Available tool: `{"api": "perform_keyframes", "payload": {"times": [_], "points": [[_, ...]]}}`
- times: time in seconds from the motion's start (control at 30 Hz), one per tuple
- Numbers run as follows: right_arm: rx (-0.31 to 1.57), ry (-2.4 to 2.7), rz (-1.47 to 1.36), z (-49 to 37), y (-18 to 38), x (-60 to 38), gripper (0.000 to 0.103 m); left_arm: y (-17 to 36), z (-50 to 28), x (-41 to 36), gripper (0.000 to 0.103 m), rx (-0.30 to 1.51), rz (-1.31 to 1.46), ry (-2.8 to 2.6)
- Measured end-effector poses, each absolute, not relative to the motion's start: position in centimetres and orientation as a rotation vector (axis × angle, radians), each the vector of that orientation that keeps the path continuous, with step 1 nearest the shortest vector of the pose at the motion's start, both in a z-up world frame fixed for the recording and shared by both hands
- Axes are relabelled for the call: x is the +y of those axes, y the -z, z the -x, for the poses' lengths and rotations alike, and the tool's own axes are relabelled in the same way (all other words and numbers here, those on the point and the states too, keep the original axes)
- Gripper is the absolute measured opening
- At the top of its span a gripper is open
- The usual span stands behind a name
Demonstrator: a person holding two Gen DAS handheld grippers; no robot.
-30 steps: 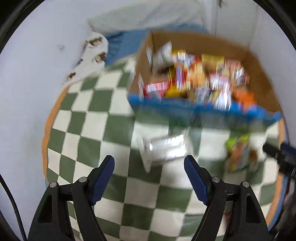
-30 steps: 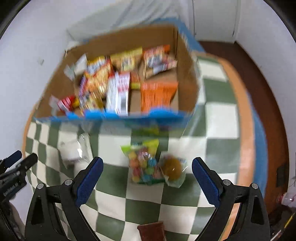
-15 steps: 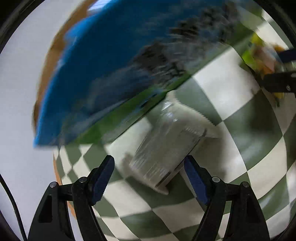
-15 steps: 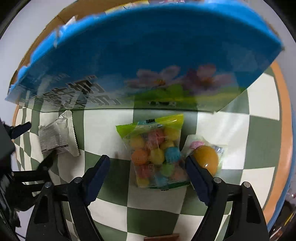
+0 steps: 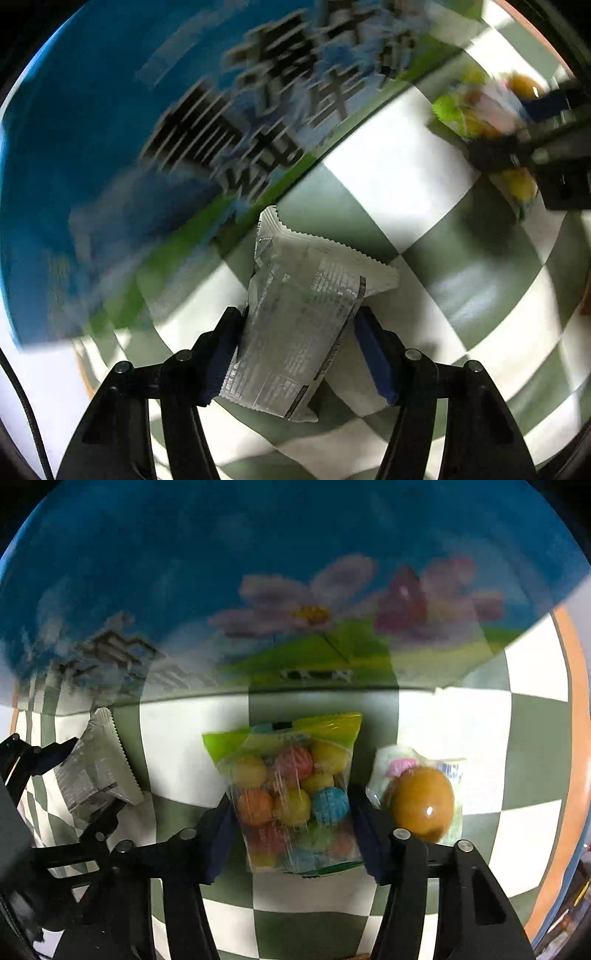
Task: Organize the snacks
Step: 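Grasp the white wrapped pastry with the left tool while the right tool grasps the colorful candy-ball bag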
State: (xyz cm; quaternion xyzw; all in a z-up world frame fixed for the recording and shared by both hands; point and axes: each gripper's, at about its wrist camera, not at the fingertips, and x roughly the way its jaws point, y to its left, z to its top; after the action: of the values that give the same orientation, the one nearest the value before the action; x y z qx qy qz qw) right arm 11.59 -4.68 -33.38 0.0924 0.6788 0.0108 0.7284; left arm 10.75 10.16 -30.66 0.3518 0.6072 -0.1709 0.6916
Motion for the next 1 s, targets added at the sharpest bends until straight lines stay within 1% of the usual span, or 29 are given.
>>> {"api": "perform_keyframes", "payload": {"times": [0.07,0.23,0.37,0.43,0.47,0.53,0.57,0.6,0.67,0.8,0.93,0.97,1.0], "points": [[1.515,-0.032,-0.209,-10.7,33.5,-4.7,0.055,30.6,-10.7,11.3,0.061,1.433,-0.652,0.348],[1.571,-0.07,-0.187,-7.8,33.9,-3.6,0.054,31.6,-9.1,15.8,0.061,1.648,-0.225,0.215],[1.621,-0.103,-0.181,-5.5,34.4,-2.7,0.054,32.8,-7.6,19.6,0.061,1.748,0.13,0.112],[1.639,-0.123,-0.195,-4.9,34.6,-2.3,0.054,33.5,-6.8,21.2,0.061,1.766,0.264,0.086],[1.645,-0.123,-0.203,-4.8,34.7,-2.2,0.055,33.6,-6.6,21.5,0.061,1.762,0.288,0.081],[1.648,-0.117,-0.222,-4.7,34.8,-2.2,0.055,34.1,-6.3,21.7,0.062,1.764,0.277,0.091],[1.646,-0.113,-0.238,-4.7,34.8,-2.3,0.058,34.4,-6.2,22.0,0.062,1.769,0.258,0.1],[1.643,-0.105,-0.261,-4.8,34.8,-2.5,0.062,34.1,-6.6,21.8,0.062,1.773,0.228,0.117],[1.634,-0.101,-0.272,-5.3,34.5,-4.1,0.065,33.9,-6.8,21.1,0.062,1.78,0.144,0.153],[1.636,-0.094,-0.265,-7.1,34.8,-3.9,0.065,33.8,-6.3,19.9,0.062,1.767,-0.017,0.17],[1.631,-0.093,-0.243,-7.1,35.0,-3.1,0.065,33.4,-6.2,17.1,0.062,1.729,-0.085,0.159],[1.628,-0.093,-0.233,-7.0,35.1,-2.7,0.065,33.3,-6.1,17.0,0.061,1.72,-0.084,0.155],[1.623,-0.091,-0.218,-7.0,35.1,-2.6,0.064,33.2,-5.9,16.5,0.056,1.707,-0.08,0.153]]}}
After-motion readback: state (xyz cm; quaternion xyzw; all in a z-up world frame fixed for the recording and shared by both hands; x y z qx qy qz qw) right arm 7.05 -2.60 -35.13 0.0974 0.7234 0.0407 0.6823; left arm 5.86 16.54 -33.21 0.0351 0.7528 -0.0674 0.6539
